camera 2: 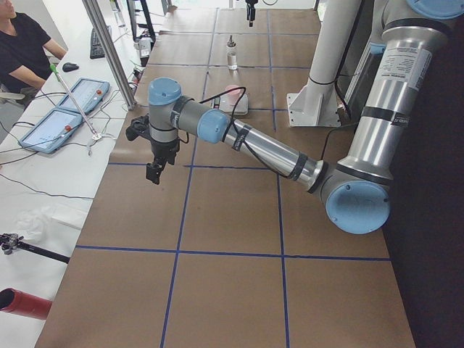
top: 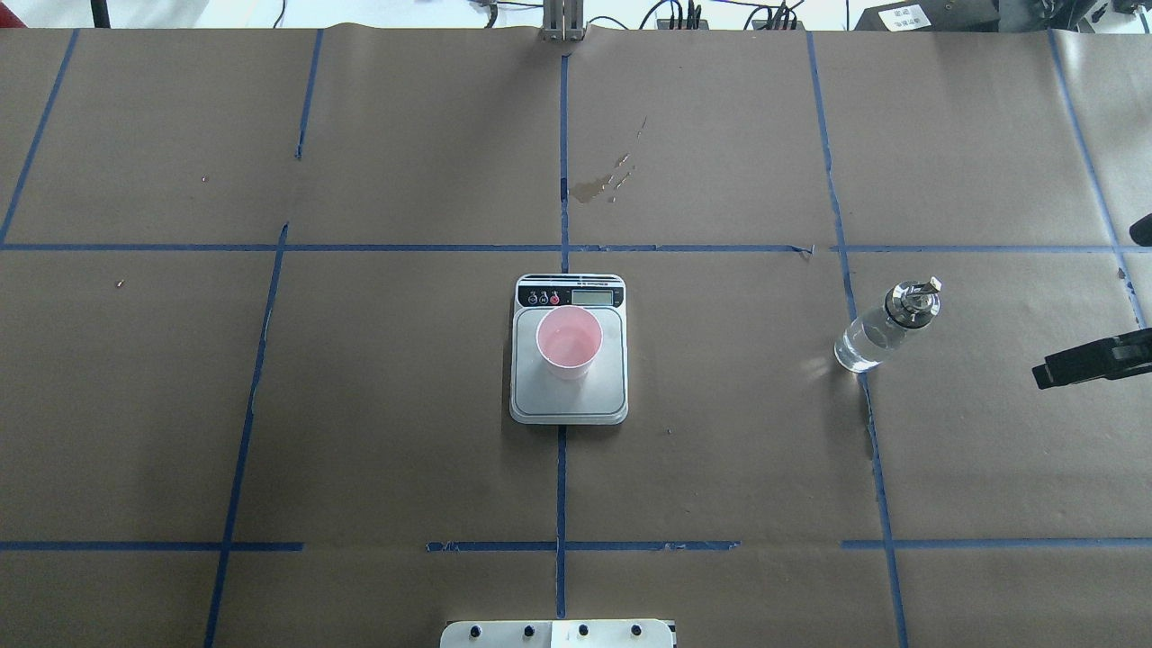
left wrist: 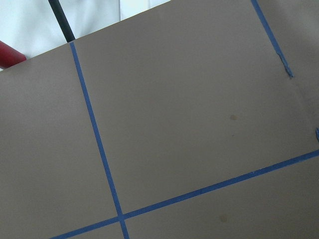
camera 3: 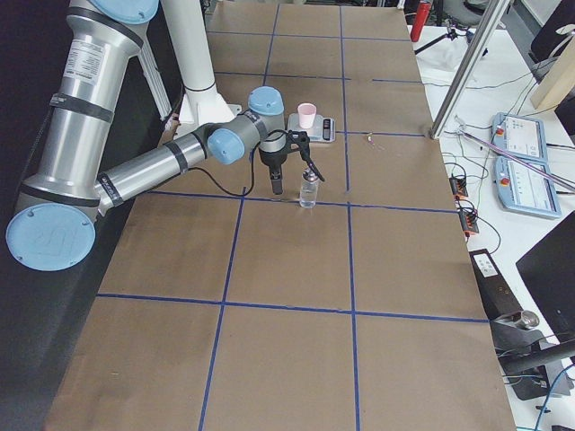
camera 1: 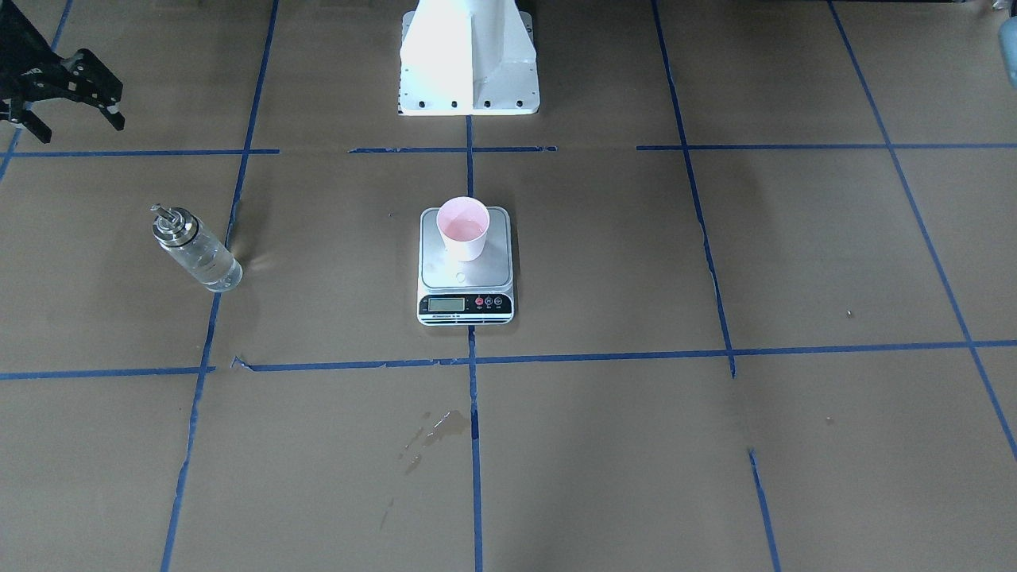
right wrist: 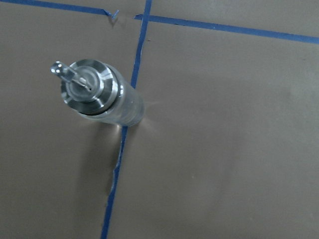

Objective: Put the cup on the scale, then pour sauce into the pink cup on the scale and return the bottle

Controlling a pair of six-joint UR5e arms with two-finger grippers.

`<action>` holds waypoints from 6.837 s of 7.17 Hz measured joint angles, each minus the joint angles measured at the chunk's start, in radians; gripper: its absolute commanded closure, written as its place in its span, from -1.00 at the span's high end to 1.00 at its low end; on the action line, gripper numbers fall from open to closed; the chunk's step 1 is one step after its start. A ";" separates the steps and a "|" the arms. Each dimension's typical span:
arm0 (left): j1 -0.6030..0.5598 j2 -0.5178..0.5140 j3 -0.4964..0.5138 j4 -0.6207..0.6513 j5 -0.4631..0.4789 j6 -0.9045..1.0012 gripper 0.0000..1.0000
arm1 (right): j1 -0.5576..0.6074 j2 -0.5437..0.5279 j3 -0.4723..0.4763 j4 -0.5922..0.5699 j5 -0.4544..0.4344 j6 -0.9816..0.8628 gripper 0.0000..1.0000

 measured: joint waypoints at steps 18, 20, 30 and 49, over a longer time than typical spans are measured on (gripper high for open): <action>-0.165 0.170 0.198 -0.157 -0.014 0.213 1.00 | 0.558 0.124 -0.462 -0.234 0.132 -0.833 1.00; -0.163 0.173 0.195 -0.214 -0.010 0.211 1.00 | 0.558 0.115 -0.478 -0.233 0.139 -0.835 1.00; -0.162 0.233 0.188 -0.238 -0.015 0.199 1.00 | 0.557 0.216 -0.604 -0.016 0.210 -0.470 1.00; -0.161 0.225 0.195 -0.178 -0.118 0.027 1.00 | 0.558 0.209 -0.603 -0.009 0.220 -0.457 1.00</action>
